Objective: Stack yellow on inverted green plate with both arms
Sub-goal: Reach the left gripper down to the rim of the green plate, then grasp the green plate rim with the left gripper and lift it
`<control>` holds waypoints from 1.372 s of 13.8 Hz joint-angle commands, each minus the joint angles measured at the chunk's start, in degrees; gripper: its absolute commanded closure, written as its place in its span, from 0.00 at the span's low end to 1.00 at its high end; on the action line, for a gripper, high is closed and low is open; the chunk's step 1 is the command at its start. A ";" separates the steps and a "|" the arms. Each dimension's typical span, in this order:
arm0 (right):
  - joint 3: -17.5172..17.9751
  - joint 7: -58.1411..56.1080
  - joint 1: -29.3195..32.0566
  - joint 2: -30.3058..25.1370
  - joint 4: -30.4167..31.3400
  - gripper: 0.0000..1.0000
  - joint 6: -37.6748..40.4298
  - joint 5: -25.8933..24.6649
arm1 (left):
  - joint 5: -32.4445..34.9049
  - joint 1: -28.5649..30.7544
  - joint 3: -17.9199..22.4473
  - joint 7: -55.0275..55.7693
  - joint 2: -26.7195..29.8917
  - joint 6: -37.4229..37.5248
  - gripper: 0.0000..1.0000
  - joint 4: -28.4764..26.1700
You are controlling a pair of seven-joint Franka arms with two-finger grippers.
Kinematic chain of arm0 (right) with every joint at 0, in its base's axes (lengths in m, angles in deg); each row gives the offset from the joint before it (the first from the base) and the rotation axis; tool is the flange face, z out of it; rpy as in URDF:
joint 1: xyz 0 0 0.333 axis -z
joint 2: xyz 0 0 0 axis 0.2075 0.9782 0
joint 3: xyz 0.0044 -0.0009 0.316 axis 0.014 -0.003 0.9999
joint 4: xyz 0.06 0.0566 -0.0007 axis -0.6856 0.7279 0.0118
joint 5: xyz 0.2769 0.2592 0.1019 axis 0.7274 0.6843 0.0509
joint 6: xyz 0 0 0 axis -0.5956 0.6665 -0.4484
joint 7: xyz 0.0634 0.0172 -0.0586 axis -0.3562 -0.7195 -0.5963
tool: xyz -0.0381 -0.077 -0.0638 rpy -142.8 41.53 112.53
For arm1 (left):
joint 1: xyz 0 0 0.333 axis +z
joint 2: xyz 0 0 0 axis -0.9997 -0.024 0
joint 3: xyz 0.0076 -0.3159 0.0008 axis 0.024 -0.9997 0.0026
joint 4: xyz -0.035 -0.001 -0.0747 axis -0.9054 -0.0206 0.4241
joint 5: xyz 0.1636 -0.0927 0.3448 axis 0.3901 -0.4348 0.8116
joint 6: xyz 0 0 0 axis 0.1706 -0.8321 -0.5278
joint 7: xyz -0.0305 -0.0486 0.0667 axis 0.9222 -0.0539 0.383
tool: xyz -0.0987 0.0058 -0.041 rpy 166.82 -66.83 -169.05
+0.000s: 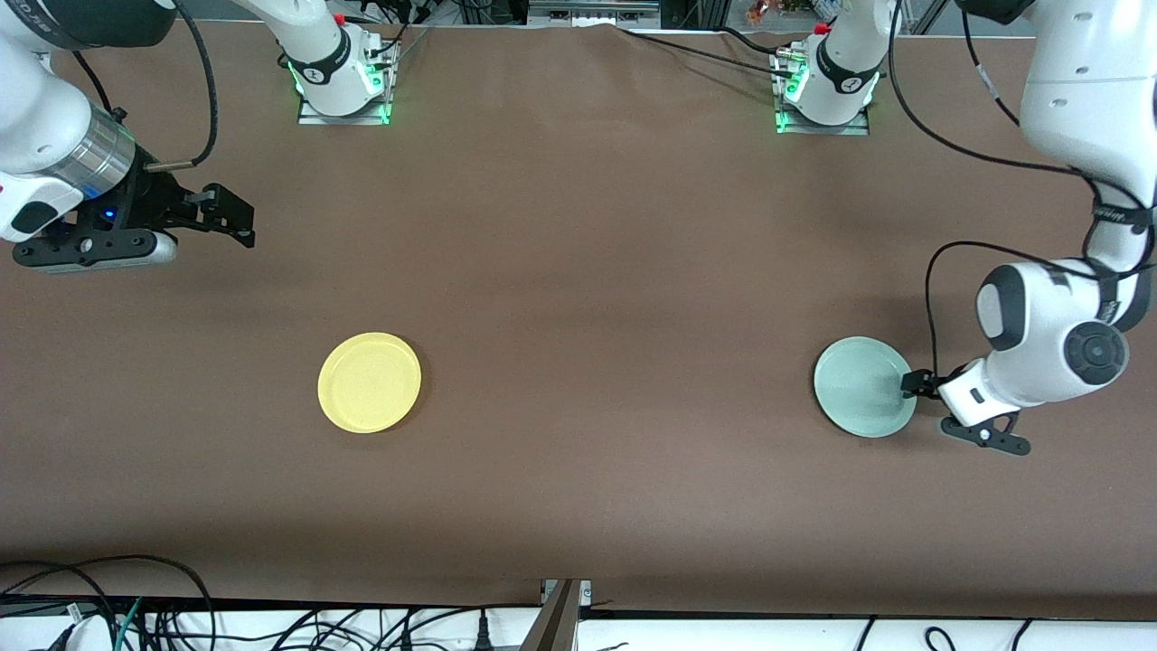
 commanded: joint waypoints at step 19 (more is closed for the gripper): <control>0.82 -0.46 -0.52 0.08 -0.26 0.00 -0.35 -0.48 | 9.62 -9.20 -0.62 -0.52 2.30 5.63 1.00 3.32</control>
